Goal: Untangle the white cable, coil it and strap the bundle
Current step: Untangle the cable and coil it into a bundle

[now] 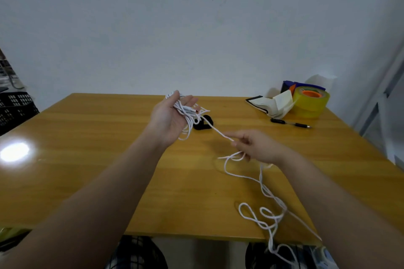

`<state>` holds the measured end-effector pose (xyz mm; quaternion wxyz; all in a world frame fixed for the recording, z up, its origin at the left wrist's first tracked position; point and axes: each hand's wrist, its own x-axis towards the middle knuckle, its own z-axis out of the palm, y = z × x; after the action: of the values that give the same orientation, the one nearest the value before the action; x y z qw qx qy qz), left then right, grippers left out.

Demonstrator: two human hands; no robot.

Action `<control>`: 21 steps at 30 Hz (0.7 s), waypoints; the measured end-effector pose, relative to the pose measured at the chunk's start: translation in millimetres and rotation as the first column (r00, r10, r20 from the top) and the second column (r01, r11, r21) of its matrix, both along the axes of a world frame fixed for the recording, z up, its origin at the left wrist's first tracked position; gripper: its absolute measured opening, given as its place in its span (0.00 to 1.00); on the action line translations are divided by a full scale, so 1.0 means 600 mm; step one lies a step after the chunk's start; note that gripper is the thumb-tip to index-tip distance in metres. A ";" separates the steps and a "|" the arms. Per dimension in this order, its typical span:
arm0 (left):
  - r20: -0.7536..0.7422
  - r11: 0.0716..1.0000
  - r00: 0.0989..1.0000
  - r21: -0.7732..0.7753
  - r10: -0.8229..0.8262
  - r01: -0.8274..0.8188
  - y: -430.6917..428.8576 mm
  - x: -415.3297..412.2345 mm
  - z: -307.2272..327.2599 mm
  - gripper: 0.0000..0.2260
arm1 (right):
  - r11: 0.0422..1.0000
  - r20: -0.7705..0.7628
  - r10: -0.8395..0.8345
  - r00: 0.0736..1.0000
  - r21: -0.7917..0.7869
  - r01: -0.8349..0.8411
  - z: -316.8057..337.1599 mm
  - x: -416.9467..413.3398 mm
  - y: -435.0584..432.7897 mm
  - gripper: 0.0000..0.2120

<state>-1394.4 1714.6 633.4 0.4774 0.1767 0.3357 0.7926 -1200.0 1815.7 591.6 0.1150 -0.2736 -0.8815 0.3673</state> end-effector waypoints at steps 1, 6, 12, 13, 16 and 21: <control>-0.017 1.000 1.000 -0.025 0.010 -0.010 0.005 0.001 -0.002 0.22 | 0.994 0.084 0.031 0.996 0.102 -0.040 -0.004 -0.007 -0.006 0.18; -0.325 0.979 0.945 -0.180 0.032 -0.095 0.022 0.029 -0.012 0.04 | 0.725 0.407 0.060 0.911 0.610 -0.320 0.015 -0.057 -0.066 0.20; -0.545 0.956 0.833 -0.283 -0.094 -0.077 0.024 0.049 -0.030 0.05 | 0.714 0.335 0.255 0.907 0.567 -0.411 0.058 -0.054 -0.085 0.20; -0.570 0.954 0.812 -0.294 -0.129 -0.055 0.019 0.054 -0.028 0.05 | 0.741 0.258 0.286 0.923 0.551 -0.383 0.060 -0.053 -0.085 0.15; -0.683 0.959 0.708 -0.283 -0.179 -0.030 0.008 0.060 -0.023 0.11 | 0.808 0.054 0.300 0.952 0.517 -0.284 0.067 -0.045 -0.076 0.09; -0.826 0.936 0.453 -0.346 -0.337 0.065 -0.013 0.076 0.001 0.16 | 0.855 -0.071 0.192 0.979 0.501 -0.131 0.071 -0.032 -0.061 0.13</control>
<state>-1348.9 1706.6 633.8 0.3491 0.5289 0.6103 0.4753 -1219.2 1778.9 634.4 0.2018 -0.1379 -0.9574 0.1537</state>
